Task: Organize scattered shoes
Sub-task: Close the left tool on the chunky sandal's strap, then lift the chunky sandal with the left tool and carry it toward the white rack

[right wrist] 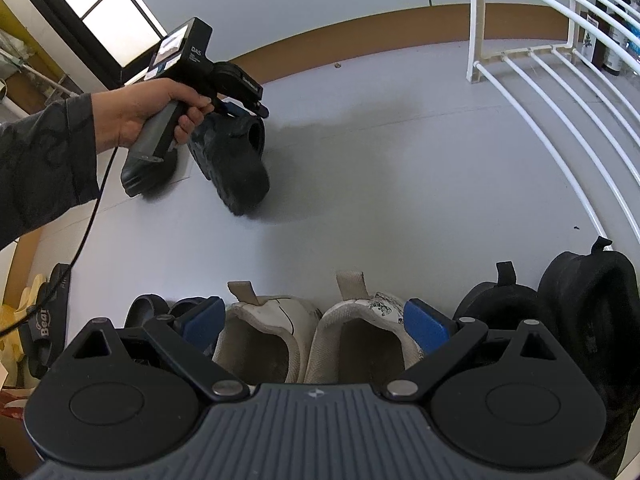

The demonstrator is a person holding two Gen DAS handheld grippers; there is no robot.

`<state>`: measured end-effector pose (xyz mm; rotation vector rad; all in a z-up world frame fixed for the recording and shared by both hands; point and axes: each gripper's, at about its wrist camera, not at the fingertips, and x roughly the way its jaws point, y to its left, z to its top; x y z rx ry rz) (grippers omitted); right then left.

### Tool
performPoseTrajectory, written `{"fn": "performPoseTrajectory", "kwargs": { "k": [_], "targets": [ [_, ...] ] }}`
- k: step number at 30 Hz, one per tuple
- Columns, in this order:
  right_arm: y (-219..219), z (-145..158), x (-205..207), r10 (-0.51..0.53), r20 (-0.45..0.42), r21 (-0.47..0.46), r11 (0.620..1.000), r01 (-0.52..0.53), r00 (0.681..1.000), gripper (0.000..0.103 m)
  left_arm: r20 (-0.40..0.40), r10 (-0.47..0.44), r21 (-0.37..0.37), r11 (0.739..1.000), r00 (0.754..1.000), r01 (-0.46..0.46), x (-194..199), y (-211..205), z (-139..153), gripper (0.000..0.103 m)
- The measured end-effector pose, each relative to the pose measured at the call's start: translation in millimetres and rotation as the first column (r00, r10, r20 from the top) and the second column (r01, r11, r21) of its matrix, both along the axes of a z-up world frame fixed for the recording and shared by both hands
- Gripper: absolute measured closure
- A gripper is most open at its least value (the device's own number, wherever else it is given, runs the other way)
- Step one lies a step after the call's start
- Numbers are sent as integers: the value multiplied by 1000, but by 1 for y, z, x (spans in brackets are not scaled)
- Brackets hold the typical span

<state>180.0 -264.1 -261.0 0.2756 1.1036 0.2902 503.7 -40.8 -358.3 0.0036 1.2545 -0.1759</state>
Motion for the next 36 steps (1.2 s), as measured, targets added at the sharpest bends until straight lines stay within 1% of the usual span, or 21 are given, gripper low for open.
{"fn": "performPoseTrajectory", "kwargs": {
  "k": [4,7,9,10,11,12,14,16,19,21,22,26,30,32,34,35,36],
  "targets": [
    [-4,4,-2,-8,5,5,1000,8,1000,4,6,-65,33,997,998,65,-7,-11,3,96],
    [-8,7,-4,-15,13,7,1000,15,1000,4,9,-92,36,995,996,92,-10,-14,7,97],
    [-10,9,-5,-24,15,13,1000,24,1000,4,12,-109,36,993,994,108,-12,-15,9,95],
    [-10,9,-6,-26,16,15,1000,25,1000,4,8,-123,31,992,992,122,-12,-16,12,93],
    [-11,10,-6,-26,18,17,1000,26,999,4,4,-137,26,990,991,137,-13,-18,14,84],
    [-11,11,-7,-28,21,21,999,27,999,4,0,-152,22,988,988,152,-13,-20,17,72],
    [-11,12,-7,-31,28,30,999,31,999,4,17,-178,30,984,984,178,-16,-22,26,58],
    [-11,13,-8,-36,33,39,999,34,999,4,31,-201,41,979,979,200,-18,-25,32,57],
    [-11,14,-7,-44,42,58,997,42,998,4,21,-218,60,974,976,217,-20,-26,39,54],
    [-11,16,-8,-50,51,72,996,46,997,4,16,-219,90,972,975,217,-24,-23,45,45],
    [-11,17,-8,-53,55,77,996,48,997,4,19,-221,96,971,975,218,-28,-26,48,43],
    [-13,19,-10,-65,72,101,993,57,995,4,32,-237,116,966,971,232,-39,-24,51,40],
    [-16,20,-12,-76,77,118,991,67,994,4,19,-268,189,947,963,260,-63,-31,43,37],
    [-17,21,-13,-79,81,123,990,69,994,4,12,-272,217,940,962,263,-67,-33,40,36],
    [-18,23,-15,-82,87,127,989,70,993,4,10,-274,276,925,962,261,-70,-37,31,36],
    [-18,24,-15,-83,89,128,989,71,993,4,17,-282,285,921,959,266,-71,-39,30,36],
    [-19,24,-16,-84,92,129,989,71,992,4,30,-305,317,906,952,280,-73,-43,27,36]
  ]
}}
